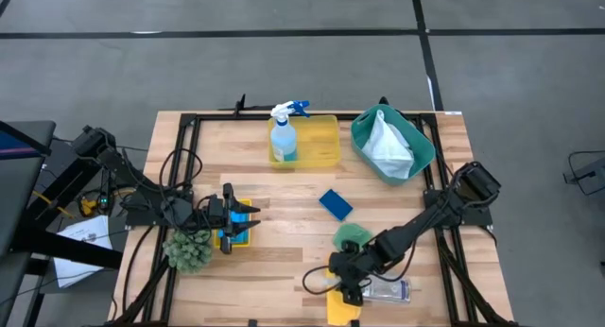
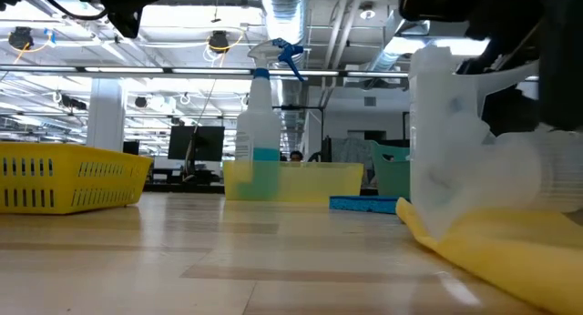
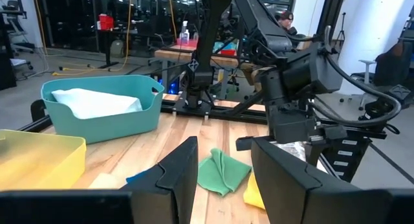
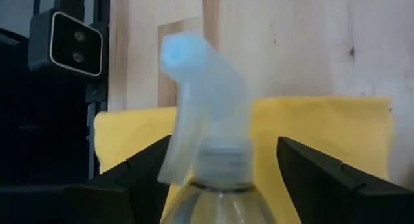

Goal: Pick & Place Kitchen Items
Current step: Put the transparent spray bottle into the top yellow bin

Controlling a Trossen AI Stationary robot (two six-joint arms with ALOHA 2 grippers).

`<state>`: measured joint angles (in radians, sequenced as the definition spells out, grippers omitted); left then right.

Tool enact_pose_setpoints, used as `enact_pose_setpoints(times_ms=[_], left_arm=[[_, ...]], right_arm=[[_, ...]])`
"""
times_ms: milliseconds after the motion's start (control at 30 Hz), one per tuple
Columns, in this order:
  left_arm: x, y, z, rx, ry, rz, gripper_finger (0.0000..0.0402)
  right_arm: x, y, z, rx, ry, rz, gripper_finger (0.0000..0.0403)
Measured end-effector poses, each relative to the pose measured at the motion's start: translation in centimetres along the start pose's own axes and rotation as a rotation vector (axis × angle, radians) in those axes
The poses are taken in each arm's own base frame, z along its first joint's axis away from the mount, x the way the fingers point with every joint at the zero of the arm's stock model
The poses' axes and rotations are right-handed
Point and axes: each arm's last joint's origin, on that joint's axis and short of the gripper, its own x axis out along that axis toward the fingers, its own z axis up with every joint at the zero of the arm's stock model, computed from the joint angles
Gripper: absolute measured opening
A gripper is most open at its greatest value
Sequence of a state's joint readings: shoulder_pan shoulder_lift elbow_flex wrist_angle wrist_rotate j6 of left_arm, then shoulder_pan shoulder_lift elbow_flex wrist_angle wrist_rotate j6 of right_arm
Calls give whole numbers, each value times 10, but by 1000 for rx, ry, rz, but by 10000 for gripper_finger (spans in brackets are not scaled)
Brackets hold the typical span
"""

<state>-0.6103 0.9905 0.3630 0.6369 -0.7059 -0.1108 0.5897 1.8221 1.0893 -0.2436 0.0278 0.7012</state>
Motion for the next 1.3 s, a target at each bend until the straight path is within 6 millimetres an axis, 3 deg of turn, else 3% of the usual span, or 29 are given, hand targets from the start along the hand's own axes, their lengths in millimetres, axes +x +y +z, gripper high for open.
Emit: enact_pose_setpoints(times_ms=[267,467,600,1300], left_arm=[[0,0,0,0,0,-1,140],[0,0,0,4,4,-2,140],[0,0,0,5,5,-2,140],[0,0,0,4,5,0,140]], right_arm=[[6,-6,1,8,22,5,260],[31,-7,-1,16,101,49,260],[36,-4,5,-6,120,57,260],[25,-10,3,18,218,-49,260]])
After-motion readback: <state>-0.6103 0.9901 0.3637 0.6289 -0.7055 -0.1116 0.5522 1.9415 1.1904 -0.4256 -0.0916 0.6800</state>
